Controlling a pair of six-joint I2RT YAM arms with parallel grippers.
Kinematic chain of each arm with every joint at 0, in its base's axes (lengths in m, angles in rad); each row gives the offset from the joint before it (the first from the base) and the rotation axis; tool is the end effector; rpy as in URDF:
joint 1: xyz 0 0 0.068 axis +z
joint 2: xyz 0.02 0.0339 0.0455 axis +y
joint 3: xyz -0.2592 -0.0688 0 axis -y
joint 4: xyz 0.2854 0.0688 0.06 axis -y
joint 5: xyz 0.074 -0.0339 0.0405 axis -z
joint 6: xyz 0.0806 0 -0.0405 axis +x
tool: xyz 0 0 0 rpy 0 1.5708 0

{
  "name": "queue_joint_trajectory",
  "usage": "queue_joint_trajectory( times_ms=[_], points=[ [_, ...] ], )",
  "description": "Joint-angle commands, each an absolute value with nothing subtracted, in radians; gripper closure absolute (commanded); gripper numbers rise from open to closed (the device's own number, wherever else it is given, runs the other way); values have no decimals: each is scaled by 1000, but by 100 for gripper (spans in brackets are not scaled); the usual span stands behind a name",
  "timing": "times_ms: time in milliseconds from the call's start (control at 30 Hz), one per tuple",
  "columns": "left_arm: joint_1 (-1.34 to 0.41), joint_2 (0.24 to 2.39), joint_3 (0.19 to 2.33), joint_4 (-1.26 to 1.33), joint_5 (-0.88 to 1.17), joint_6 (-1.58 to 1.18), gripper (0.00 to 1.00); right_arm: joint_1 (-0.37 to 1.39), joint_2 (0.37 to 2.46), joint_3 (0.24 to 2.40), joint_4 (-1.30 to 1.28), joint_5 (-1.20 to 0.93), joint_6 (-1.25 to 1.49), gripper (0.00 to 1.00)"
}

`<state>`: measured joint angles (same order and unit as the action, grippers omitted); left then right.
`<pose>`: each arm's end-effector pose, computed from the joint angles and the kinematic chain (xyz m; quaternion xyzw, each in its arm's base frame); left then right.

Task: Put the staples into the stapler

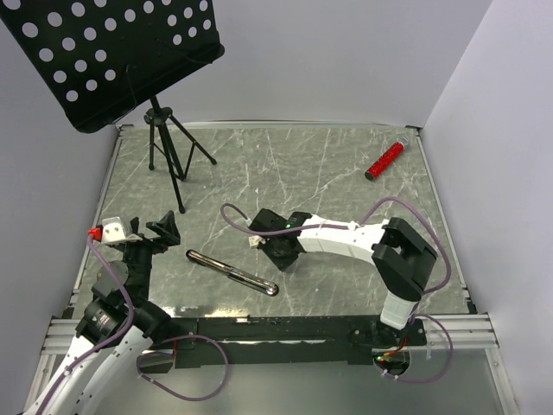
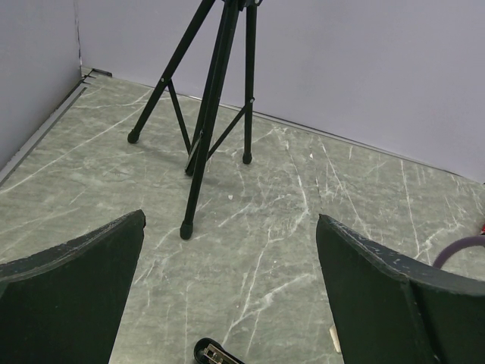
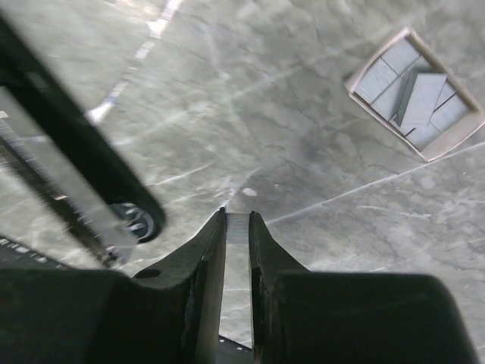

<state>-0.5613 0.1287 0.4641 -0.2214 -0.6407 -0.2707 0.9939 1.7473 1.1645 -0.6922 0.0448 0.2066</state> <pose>0.1530 -0.0393 0.3131 -0.1410 0.6592 -0.0945 0.7326 0.2113 0.3181 0.1139 -0.3762 0.9145 0.0649 0.1341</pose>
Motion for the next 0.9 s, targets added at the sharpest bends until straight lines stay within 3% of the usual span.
queue_joint_trajectory(
  times_ms=[0,233,867],
  points=[
    [-557,135,471,-193,-646,-264,1,1032,1641,1230,-672,45,155,83],
    [-558,103,463,-187,-666,-264,1,1081,1591,1247,-586,-53,103,83],
    [-557,112,468,-193,-681,-268,1,1132,1689,1232,-531,-132,43,83]
  ],
)
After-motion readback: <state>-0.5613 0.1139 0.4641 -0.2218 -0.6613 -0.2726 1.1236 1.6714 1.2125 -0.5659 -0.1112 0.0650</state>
